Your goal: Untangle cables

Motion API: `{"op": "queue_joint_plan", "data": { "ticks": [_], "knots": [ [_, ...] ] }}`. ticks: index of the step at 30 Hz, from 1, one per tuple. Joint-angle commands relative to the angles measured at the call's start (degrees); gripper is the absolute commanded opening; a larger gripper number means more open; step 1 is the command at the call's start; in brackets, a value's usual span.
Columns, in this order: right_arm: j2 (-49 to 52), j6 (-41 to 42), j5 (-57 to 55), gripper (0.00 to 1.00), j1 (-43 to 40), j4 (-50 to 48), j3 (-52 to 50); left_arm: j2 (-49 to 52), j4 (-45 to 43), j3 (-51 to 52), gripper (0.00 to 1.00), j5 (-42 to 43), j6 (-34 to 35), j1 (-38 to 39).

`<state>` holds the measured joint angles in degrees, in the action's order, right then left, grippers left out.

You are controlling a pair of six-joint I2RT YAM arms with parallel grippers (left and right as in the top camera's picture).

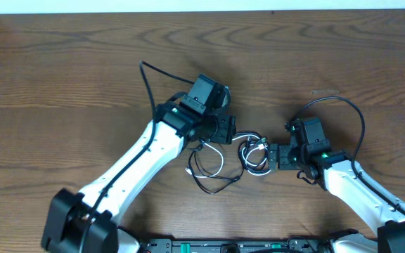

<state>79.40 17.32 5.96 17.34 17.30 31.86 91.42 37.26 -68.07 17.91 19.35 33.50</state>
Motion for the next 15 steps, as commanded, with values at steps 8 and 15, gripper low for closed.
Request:
{"op": "queue_joint_plan", "data": {
  "ticks": [8,15],
  "knots": [
    [0.00,-1.27,5.81,0.90,0.35,-0.83,0.17,9.46,-0.26,0.37,0.59,5.29,-1.11,1.55],
    [0.02,-1.05,0.37,0.87,0.35,1.60,-0.33,13.38,-0.57,0.37,0.59,5.20,-1.14,3.23]
  ]
}}
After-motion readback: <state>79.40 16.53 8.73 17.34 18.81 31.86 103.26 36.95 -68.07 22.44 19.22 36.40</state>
